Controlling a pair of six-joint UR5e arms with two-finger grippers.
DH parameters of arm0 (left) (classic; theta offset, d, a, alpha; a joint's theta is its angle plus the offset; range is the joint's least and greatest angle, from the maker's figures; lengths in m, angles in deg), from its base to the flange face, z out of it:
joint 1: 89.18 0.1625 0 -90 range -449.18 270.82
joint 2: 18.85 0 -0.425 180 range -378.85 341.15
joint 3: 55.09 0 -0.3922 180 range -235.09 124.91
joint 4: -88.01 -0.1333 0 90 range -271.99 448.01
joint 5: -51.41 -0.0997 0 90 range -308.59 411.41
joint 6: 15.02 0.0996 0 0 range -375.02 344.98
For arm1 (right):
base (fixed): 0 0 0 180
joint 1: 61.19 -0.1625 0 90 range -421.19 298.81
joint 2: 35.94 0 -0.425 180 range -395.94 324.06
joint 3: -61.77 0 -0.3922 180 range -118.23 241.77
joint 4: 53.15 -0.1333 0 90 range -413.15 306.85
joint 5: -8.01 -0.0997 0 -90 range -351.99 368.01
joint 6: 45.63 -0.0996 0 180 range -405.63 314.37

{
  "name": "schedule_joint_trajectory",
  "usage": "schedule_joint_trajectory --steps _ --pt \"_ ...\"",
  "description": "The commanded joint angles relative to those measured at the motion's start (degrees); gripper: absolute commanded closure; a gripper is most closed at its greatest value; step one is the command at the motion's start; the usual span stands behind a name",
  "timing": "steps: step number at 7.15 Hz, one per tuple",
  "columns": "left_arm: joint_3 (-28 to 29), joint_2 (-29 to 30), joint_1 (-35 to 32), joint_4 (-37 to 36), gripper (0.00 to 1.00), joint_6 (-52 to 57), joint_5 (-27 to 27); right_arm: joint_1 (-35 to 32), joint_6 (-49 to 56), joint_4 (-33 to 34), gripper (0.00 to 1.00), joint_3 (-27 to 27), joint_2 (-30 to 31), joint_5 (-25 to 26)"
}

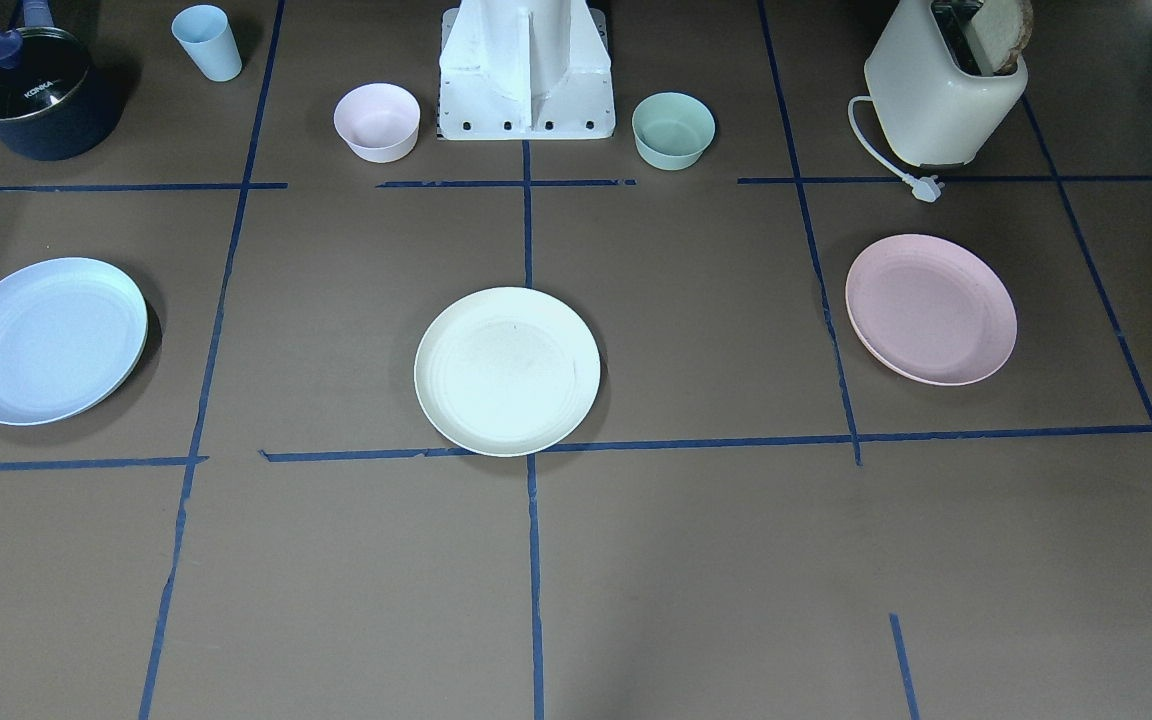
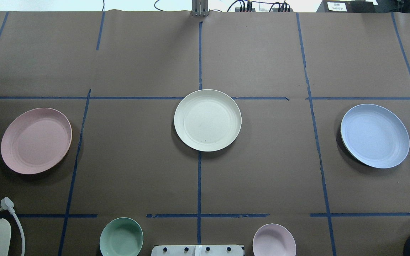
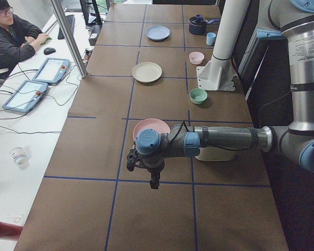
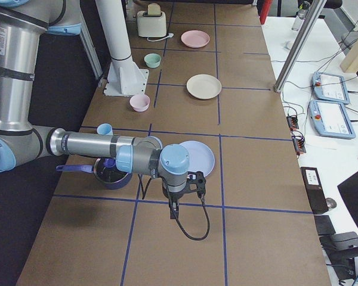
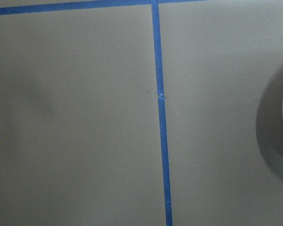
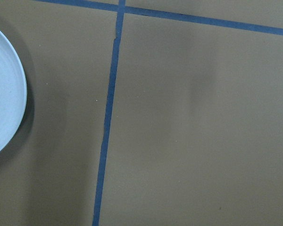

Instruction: Stack three plates with pink and blue

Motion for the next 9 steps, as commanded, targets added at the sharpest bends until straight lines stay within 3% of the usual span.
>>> schedule_joint_trajectory --steps 1,4,5,6,8,9 --pt "-0.2 -0.1 0.0 0.5 0.00 0.2 0.0 0.1 0.0 0.0 0.00 0.0 0.0 -0.1" --pt "-1.0 0.5 0.2 0.6 0.00 -0.6 0.2 0.3 -0.1 -0.1 0.00 0.1 -0.3 -4.8" --pt "-0.5 3.1 0.3 1.2 0.00 -0.4 0.3 0.4 -0.3 0.0 0.00 -0.3 -0.8 -8.8" --pt "0.5 7.4 0.3 2.1 0.00 -0.7 0.3 0.5 -0.4 -0.4 0.00 -0.2 -1.1 -9.6" --pt "1.8 8.2 0.4 4.5 0.00 -0.5 0.8 1.3 -0.2 -6.8 0.00 -1.5 -0.8 -9.0" --pt "2.7 7.2 2.4 11.4 0.00 -1.3 0.4 1.6 0.2 -10.8 0.00 -2.4 -0.7 -9.2"
